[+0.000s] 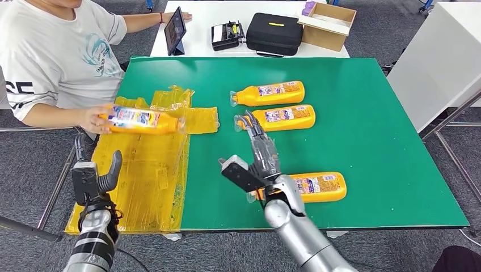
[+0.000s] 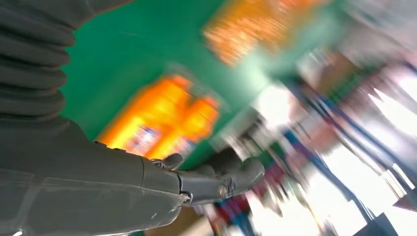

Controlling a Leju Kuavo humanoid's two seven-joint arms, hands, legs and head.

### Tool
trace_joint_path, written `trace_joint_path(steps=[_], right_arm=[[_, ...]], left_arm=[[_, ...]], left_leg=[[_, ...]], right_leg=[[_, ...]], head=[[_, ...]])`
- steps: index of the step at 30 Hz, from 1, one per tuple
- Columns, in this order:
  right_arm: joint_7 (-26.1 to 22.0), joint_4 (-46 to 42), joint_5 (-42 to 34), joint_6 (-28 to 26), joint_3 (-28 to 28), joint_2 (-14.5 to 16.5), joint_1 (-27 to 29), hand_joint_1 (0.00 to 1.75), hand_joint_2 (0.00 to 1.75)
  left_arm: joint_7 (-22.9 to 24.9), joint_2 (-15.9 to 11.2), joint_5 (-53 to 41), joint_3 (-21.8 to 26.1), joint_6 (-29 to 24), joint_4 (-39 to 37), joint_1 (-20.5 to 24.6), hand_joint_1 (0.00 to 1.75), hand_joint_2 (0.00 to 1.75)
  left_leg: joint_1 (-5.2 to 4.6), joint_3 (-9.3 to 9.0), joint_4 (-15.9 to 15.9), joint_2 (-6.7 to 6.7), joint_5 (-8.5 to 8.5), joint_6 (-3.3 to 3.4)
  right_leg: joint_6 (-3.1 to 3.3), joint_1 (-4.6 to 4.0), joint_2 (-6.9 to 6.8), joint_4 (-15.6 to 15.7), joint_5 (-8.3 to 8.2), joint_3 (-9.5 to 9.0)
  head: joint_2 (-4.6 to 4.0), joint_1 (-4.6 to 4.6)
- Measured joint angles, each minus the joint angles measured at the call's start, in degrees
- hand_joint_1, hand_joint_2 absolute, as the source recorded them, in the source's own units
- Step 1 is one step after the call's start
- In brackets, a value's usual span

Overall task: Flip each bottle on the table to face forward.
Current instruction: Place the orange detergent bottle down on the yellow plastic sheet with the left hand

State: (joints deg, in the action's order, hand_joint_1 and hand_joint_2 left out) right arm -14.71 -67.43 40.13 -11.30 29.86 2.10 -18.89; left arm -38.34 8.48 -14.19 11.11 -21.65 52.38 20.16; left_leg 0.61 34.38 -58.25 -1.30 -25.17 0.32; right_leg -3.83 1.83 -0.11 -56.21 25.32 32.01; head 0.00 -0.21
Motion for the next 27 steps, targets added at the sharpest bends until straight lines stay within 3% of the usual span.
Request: trace_joint_path(steps=[7,12,21,27], right_arm=[[0.89,-1.50,-8.40,17.70,-3.98,-14.90,-3.68,0.00,1.75],[1.12,-6.14,-14.57,26.65,-3.98,-24.04,-5.13,0.00,1.75],[4.19,-13.95,-29.37,34.49,-1.54,-34.24,-7.86,0.00,1.75],[8.41,-16.96,-38.75,42.29,3.15,-40.28,-13.61,0.00,1.75]], left_arm=[[0.09,-0.11,-7.60,-0.84,-3.52,6.02,-6.10,0.00,1.75],[-0.08,0.05,-9.90,-2.18,-3.85,6.20,-6.85,0.00,1.75],[-1.43,0.17,-9.40,-2.76,-5.20,2.13,-4.38,0.00,1.75],[-1.44,0.59,-6.56,-5.38,-4.70,-0.39,-3.23,0.00,1.75]], left_leg=[[-0.06,0.09,-0.03,-0.06,0.00,0.01],[-0.07,0.10,-0.03,-0.07,0.00,0.01],[-0.06,0.09,-0.03,-0.03,0.00,0.01],[-0.11,0.11,-0.03,-0.02,0.00,0.01]], right_leg=[[-0.02,0.02,-0.06,0.01,-0.01,0.04],[-0.02,0.01,-0.06,0.01,-0.01,0.05],[-0.03,0.00,-0.04,0.00,-0.02,0.04],[-0.08,0.08,-0.03,0.01,-0.05,0.05]], head=[[0.00,-0.01],[0.00,-0.01],[0.00,-0.02],[0.00,-0.03]])
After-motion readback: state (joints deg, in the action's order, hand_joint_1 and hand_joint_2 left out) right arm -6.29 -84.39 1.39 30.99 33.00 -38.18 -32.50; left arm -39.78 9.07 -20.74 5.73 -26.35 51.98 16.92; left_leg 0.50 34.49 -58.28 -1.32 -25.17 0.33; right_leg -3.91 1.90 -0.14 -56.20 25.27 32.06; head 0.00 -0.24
